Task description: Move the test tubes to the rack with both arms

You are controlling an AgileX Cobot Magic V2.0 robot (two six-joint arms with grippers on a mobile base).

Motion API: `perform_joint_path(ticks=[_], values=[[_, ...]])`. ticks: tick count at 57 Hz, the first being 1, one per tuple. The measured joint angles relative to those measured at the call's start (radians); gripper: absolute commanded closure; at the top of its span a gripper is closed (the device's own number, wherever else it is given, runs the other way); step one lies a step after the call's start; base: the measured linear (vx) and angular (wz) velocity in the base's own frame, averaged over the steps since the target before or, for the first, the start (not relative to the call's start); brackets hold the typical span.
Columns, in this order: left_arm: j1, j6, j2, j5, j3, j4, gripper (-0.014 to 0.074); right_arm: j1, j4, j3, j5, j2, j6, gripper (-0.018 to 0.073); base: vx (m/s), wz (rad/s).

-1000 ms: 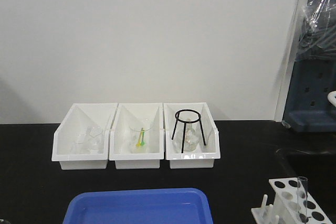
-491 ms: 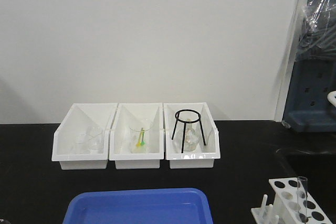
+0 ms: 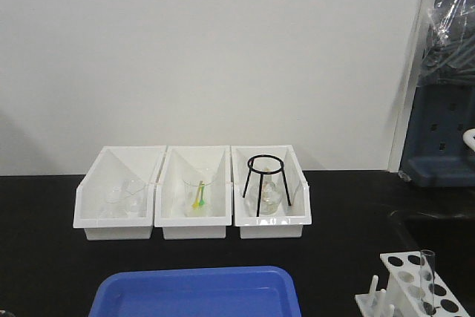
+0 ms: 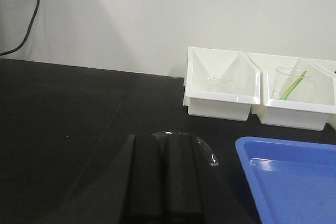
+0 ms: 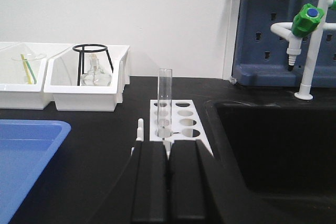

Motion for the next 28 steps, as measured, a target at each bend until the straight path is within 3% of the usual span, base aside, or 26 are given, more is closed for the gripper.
perform_joint_path(ticks=[28], values=[[0.000, 0.000, 0.000, 0.000, 0.000, 0.000, 0.0601, 0.000, 0.000, 0.000, 0.000, 0.000, 0.001, 0.0569, 0.00, 0.00]])
